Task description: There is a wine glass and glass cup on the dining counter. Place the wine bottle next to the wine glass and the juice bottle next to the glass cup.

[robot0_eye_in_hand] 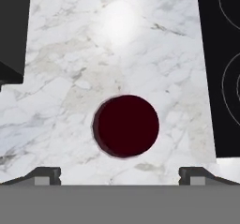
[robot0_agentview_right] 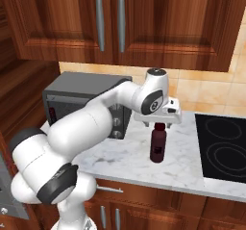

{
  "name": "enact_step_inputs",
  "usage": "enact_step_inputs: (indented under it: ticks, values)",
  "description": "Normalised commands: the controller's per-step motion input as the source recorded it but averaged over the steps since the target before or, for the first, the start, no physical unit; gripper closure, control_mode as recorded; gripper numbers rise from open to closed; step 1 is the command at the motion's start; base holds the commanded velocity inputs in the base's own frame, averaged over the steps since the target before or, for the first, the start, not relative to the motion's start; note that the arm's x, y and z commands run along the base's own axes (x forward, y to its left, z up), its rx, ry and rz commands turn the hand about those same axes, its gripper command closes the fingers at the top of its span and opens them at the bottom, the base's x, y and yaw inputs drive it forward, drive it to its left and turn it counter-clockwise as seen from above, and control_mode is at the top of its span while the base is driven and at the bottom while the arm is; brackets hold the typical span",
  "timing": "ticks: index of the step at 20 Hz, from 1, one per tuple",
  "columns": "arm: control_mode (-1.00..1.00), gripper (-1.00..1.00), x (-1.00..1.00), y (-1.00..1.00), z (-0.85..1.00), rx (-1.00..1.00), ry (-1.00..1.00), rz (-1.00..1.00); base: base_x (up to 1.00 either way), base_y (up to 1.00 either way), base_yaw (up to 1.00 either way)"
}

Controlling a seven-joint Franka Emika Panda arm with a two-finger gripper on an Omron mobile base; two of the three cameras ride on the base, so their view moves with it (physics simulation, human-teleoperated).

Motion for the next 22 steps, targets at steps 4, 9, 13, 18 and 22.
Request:
enact_step_inputs:
  ticks: [4, 9, 13, 18, 22]
  values:
    - [-1.0, -1.0, 0.14, -0.04, -0.12, 0.08, 0.0, 0.0, 0.0, 0.0, 0.0]
    - [-1.0, -1.0, 0.11, 0.0, -0.1, 0.04, 0.0, 0.0, 0.0, 0.0, 0.0]
    - [-1.0, -1.0, 0.09, 0.0, -0.09, 0.0, 0.0, 0.0, 0.0, 0.0, 0.0]
    - [-1.0, -1.0, 0.05, 0.0, -0.12, 0.0, 0.0, 0.0, 0.0, 0.0, 0.0]
    - [-1.0, -1.0, 0.04, 0.0, -0.15, 0.0, 0.0, 0.0, 0.0, 0.0, 0.0]
